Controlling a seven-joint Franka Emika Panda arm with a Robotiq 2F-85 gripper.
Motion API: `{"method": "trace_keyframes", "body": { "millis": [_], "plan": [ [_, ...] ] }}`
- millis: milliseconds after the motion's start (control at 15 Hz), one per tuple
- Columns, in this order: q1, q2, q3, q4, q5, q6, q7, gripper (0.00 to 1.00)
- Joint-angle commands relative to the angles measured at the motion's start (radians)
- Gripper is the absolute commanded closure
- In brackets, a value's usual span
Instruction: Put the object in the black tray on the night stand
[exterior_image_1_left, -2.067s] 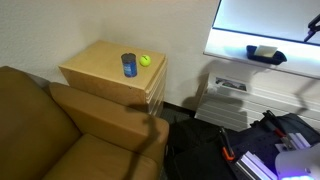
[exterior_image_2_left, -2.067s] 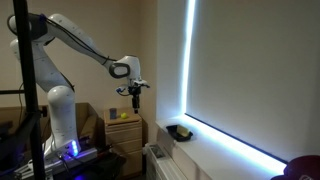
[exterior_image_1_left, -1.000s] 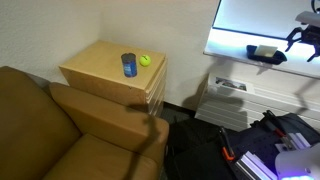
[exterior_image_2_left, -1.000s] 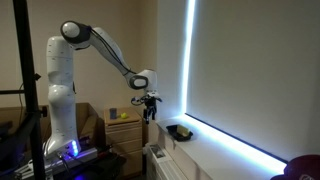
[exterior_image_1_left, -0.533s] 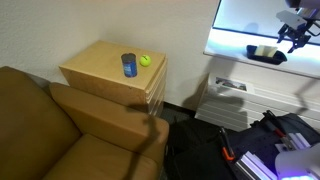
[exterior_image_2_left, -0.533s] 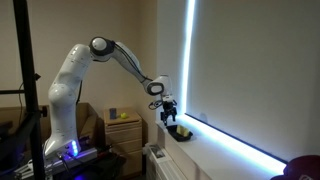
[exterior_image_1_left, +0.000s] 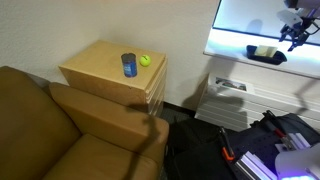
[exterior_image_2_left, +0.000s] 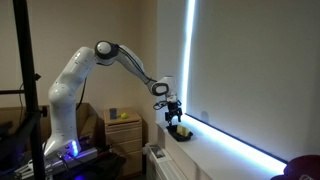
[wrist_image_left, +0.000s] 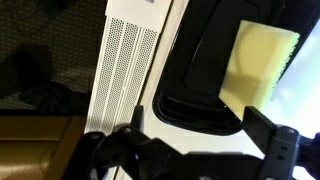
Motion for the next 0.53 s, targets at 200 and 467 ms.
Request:
{"method": "trace_keyframes", "body": {
  "millis": [200,467],
  "plan": [
    [-0.06,0.074,0.054,-0.007,0.201,0.259,0.009,0.0],
    [-0.067,0.124,0.087,0.049,0.253,0.3,0.01,0.0]
  ]
}}
